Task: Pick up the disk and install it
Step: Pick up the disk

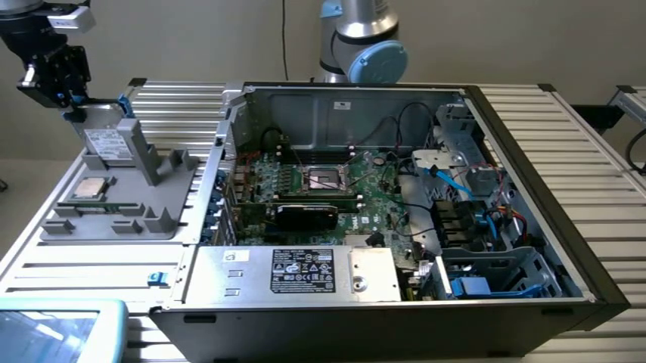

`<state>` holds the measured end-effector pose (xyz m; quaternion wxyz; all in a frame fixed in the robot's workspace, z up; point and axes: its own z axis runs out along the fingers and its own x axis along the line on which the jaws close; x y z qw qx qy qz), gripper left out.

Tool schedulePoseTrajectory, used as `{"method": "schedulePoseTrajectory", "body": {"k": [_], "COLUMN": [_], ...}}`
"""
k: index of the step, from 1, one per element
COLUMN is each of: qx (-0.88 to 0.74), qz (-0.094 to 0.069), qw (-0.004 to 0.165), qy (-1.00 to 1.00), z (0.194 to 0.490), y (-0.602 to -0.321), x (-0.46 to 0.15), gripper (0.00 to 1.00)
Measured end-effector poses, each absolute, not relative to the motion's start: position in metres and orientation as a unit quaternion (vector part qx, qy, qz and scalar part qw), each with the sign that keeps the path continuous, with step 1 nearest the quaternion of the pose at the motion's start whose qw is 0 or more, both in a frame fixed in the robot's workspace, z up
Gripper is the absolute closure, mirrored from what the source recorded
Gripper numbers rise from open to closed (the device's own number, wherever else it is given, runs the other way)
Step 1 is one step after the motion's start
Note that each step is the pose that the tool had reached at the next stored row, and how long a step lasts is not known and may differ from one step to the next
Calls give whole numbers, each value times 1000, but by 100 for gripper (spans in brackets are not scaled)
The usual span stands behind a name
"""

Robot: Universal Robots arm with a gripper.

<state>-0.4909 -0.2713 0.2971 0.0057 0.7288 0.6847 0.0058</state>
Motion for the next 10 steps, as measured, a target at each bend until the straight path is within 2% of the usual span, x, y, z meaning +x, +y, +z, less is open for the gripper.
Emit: {"method": "schedulePoseTrajectory", "body": {"k": [1,10], "qx": [729,729], "qz": [6,5], "qw": [6,6], "qy": [685,685], "z": [297,296], "y": [-271,-271], "x": [-491,-491], "gripper": [61,61]}}
